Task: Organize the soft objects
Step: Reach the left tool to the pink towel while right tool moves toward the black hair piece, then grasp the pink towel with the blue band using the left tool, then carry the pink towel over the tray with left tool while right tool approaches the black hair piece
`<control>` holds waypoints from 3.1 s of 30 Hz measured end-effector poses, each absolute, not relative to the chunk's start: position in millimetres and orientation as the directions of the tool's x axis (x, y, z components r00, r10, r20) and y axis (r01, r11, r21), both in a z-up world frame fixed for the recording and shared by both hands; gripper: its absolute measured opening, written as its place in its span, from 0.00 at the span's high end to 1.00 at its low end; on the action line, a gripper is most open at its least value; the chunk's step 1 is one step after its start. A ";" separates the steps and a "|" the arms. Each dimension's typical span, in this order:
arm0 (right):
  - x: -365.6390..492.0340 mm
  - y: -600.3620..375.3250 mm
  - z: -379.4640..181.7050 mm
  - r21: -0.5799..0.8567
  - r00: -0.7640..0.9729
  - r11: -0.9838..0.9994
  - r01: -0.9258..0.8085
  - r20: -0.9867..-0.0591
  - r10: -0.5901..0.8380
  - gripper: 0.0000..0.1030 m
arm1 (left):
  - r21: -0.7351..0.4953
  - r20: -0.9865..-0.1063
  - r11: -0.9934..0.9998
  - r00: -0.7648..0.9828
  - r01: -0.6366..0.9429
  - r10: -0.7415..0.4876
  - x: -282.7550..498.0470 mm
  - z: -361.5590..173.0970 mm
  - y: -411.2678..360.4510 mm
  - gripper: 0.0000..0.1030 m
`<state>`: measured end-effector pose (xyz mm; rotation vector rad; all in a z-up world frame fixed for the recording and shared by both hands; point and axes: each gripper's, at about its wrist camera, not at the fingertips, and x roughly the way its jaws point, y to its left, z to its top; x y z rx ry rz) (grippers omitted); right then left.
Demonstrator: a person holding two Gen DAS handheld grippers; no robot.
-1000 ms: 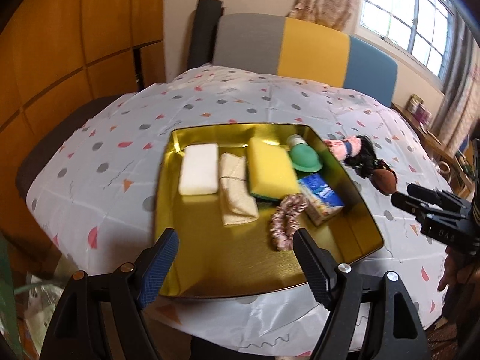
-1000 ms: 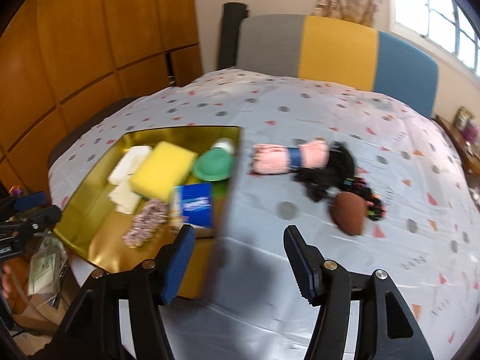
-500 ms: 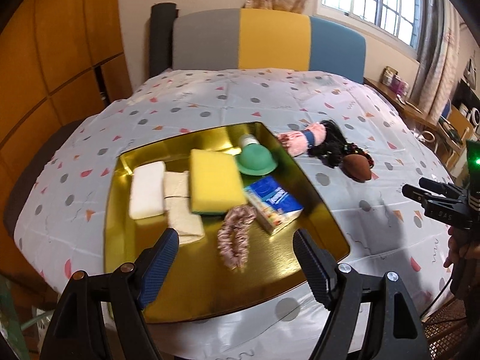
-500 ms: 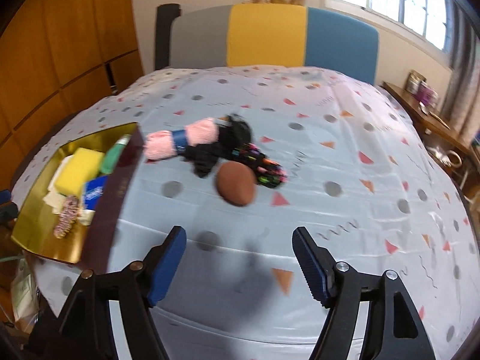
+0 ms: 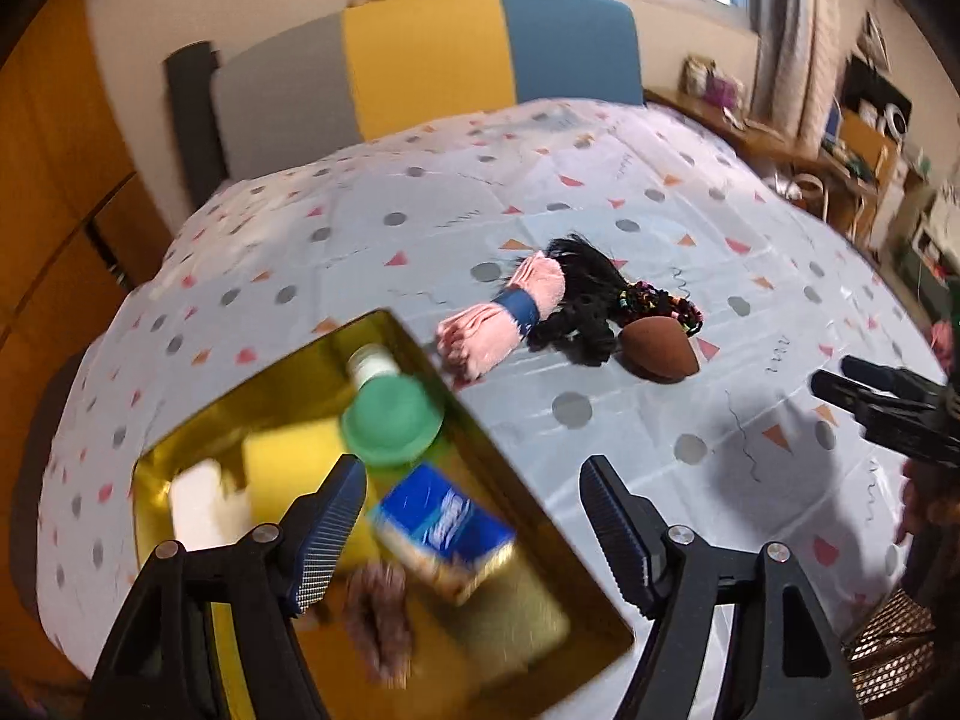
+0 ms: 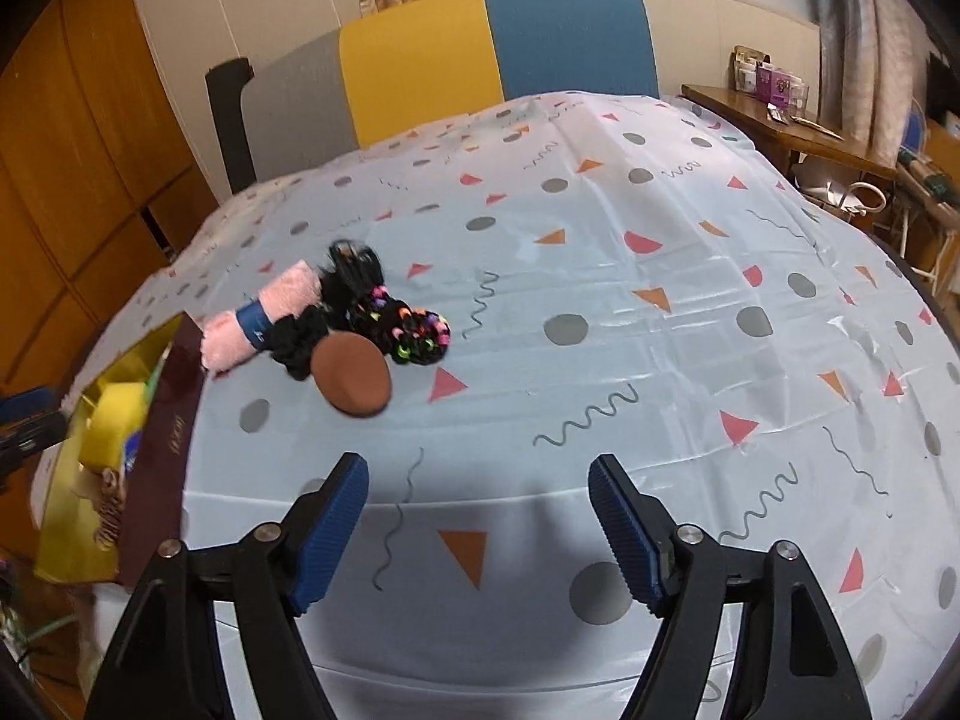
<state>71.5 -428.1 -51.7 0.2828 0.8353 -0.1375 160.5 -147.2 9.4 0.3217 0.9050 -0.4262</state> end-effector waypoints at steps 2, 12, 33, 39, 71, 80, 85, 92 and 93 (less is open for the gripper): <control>72.5 -424.2 -50.1 0.191 0.667 0.957 0.220 -0.745 -0.005 0.24 | 0.107 -0.819 0.856 0.533 0.506 -0.213 175.7 4.1 -162.0 0.35; 70.9 -419.6 -43.4 0.188 0.678 0.962 0.200 -0.735 0.003 0.22 | 0.182 -0.864 0.785 0.478 0.592 -0.160 250.5 -35.2 -216.8 0.42; 73.6 -418.1 -42.8 0.191 0.677 0.963 0.190 -0.736 0.012 0.22 | 0.167 -0.907 0.796 0.407 0.582 -0.107 305.5 -83.9 -250.3 0.64; 74.9 -420.0 -46.7 0.188 0.666 0.962 0.200 -0.746 0.008 0.22 | 0.084 -0.860 0.839 0.465 0.537 -0.212 277.7 -41.5 -225.7 0.64; 84.4 -391.8 -115.4 0.013 0.503 0.987 0.158 -0.862 -0.069 0.23 | -0.130 -0.753 0.938 0.583 0.322 -0.305 71.5 -6.4 -46.4 0.63; 76.6 -384.6 -120.4 -0.021 0.554 0.989 0.149 -0.826 -0.101 0.22 | -0.091 -0.721 0.964 0.651 0.251 -0.237 58.2 -5.3 -16.1 0.63; 82.0 -386.7 -117.8 -0.014 0.533 0.989 0.150 -0.841 -0.093 0.21 | -0.082 -0.719 0.970 0.661 0.227 -0.215 53.2 -8.2 -1.9 0.63; 94.0 -385.6 -118.1 -0.015 0.507 0.986 0.166 -0.856 -0.098 0.22 | -0.096 -0.724 0.974 0.657 0.207 -0.211 50.0 -15.7 10.6 0.63; 95.7 -384.2 -118.3 -0.017 0.506 0.986 0.165 -0.857 -0.100 0.22 | -0.099 -0.725 0.974 0.655 0.205 -0.212 49.8 -17.0 12.0 0.63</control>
